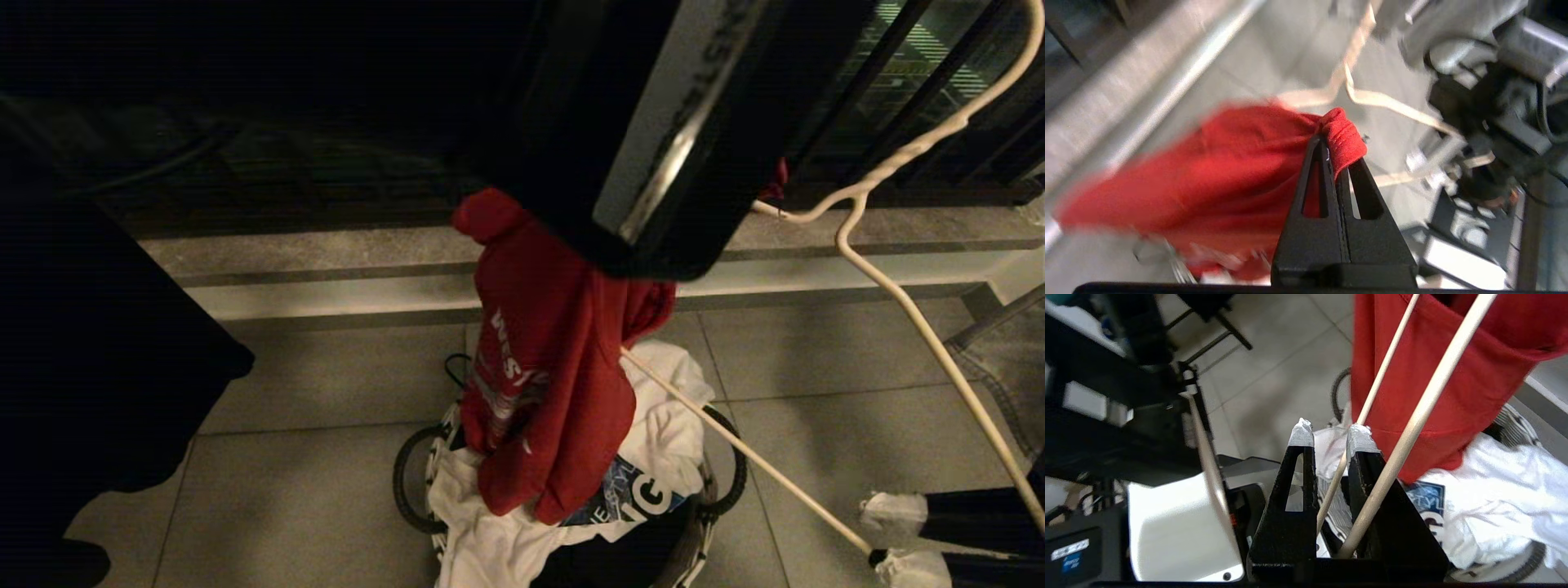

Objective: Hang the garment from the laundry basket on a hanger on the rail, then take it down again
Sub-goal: Hang the clothes on the clothes rack

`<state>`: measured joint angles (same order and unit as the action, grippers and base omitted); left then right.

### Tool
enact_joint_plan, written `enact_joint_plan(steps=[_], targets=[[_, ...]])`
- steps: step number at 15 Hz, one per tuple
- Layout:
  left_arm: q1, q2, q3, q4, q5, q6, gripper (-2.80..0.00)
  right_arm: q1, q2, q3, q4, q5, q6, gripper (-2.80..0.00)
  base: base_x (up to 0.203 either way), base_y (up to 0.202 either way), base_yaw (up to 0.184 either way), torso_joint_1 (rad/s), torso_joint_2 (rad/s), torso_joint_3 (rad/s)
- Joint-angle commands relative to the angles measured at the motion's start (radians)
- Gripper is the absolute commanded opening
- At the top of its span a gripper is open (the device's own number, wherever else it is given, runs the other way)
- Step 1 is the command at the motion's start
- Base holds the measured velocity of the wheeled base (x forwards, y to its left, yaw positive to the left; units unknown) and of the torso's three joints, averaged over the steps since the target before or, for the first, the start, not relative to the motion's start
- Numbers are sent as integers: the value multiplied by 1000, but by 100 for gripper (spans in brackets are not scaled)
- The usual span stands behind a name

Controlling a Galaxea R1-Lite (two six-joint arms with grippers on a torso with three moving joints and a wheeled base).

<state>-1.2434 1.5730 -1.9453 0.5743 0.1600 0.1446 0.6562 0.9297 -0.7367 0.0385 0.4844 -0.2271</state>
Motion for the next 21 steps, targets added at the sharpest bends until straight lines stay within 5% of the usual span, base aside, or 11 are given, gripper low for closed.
enact_joint_plan(steps=[1, 8, 21], targets=[[-1, -7, -1, -4, 0, 10, -280, 0, -25, 8, 0, 17, -5, -280, 0, 0, 0, 0, 0, 0], [-24, -2, -1, -35, -39, 10, -280, 6, -48, 12, 7, 137, -1, -280, 0, 0, 0, 0, 0, 0], [-65, 14, -1, -39, -89, 21, -280, 7, -57, 23, 3, 223, 20, -280, 0, 0, 0, 0, 0, 0]])
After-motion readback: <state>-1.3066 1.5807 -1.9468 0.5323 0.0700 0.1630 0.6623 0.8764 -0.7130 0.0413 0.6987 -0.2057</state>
